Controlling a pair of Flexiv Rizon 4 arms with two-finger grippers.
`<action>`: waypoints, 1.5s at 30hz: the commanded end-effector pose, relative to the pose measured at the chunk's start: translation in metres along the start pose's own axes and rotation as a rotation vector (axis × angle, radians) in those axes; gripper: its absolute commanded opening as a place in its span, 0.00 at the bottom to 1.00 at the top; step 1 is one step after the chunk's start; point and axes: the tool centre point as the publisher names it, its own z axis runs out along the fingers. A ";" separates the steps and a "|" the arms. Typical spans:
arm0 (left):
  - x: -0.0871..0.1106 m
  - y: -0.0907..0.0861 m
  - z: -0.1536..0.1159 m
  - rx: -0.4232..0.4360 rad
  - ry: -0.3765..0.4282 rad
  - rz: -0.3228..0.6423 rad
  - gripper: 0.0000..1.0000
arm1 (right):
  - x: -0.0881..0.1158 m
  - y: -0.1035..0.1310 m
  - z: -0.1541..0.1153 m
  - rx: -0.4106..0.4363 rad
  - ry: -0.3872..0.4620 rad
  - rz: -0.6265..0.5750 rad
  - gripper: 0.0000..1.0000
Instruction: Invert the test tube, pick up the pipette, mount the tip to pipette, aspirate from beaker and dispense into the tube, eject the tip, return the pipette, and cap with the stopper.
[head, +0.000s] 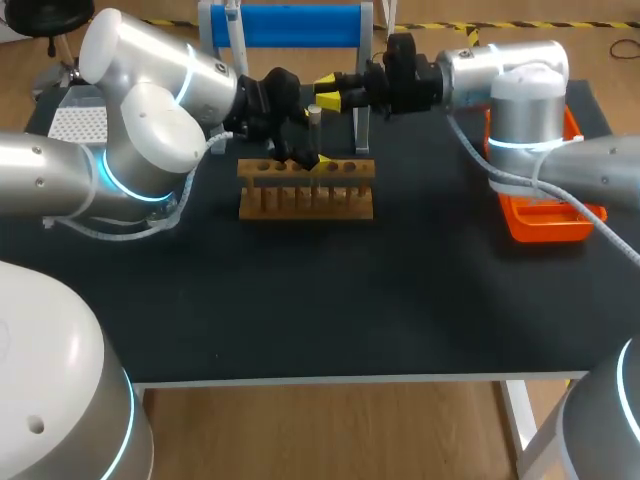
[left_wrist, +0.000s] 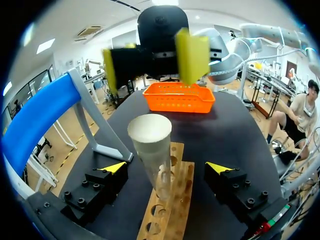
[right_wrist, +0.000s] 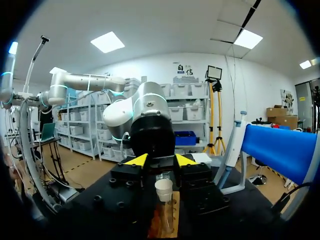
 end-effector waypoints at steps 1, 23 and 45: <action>0.000 -0.001 0.000 -0.004 0.002 -0.001 1.00 | 0.008 0.013 -0.015 0.052 -0.029 -0.034 1.00; 0.000 -0.001 0.000 -0.004 0.002 -0.001 1.00 | 0.040 -0.081 -0.152 0.343 -0.330 0.020 1.00; -0.001 0.021 -0.021 -0.036 -0.098 -0.071 1.00 | 0.041 -0.090 -0.152 0.368 -0.344 0.032 1.00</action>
